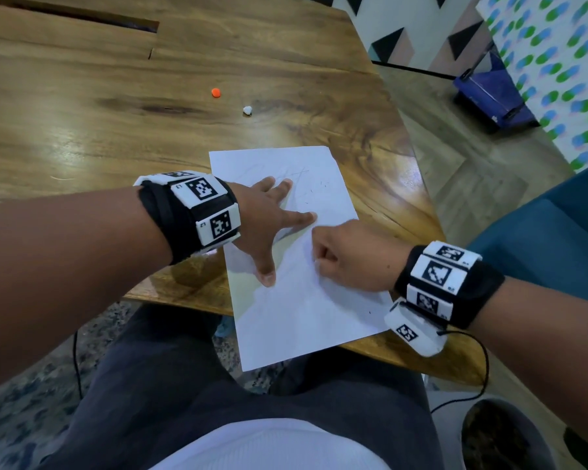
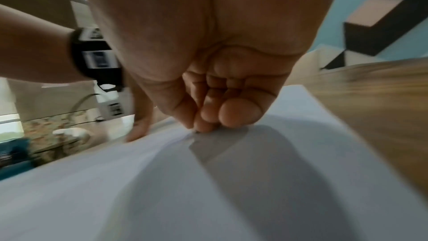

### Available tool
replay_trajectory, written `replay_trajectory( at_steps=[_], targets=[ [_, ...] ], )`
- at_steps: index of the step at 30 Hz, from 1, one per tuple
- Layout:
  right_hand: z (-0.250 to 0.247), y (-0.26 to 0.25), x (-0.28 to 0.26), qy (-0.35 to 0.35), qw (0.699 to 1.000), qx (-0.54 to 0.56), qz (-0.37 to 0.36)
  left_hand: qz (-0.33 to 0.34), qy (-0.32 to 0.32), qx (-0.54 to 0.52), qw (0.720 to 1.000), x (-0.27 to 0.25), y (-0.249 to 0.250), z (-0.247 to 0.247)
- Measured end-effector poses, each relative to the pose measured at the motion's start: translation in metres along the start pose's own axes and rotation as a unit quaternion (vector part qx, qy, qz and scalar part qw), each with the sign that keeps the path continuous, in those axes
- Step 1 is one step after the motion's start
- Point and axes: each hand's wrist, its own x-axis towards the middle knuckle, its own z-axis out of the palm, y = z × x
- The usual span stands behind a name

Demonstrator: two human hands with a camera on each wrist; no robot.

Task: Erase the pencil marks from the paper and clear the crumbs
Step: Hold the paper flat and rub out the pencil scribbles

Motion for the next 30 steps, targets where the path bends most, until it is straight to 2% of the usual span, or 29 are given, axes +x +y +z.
replay_trajectory(
  at_steps=[2,4,6,10,12,18,24,27,30],
  targets=[
    [-0.008,0.014,0.01,0.045,0.997,0.014,0.053,-0.002,0.002,-0.002,1.0,0.0,0.0,0.0],
    [-0.009,0.016,0.012,0.06,0.996,0.015,0.063,-0.003,0.005,-0.004,1.0,0.0,-0.001,0.001],
    [-0.005,0.007,0.006,0.044,0.998,0.002,0.034,-0.002,0.008,-0.007,1.0,0.001,-0.002,0.002],
    [0.018,-0.023,-0.014,-0.019,0.997,0.006,-0.076,-0.001,0.006,-0.009,1.0,0.002,-0.003,0.002],
    [0.023,-0.028,-0.014,-0.02,0.995,-0.002,-0.096,0.0,0.011,-0.008,1.0,0.001,-0.002,0.003],
    [0.005,0.0,0.013,0.064,0.995,0.049,0.052,0.028,0.057,-0.031,0.997,-0.011,-0.005,0.01],
    [0.004,0.007,0.019,0.07,0.991,0.062,0.097,0.039,0.139,-0.026,0.989,-0.024,-0.011,0.024],
    [0.002,0.007,0.016,0.066,0.993,0.037,0.086,0.036,0.126,-0.043,0.99,-0.028,-0.008,0.027],
    [0.005,-0.009,0.004,0.015,1.0,0.003,0.022,0.031,0.097,-0.04,0.994,-0.029,-0.006,0.03]
  ],
)
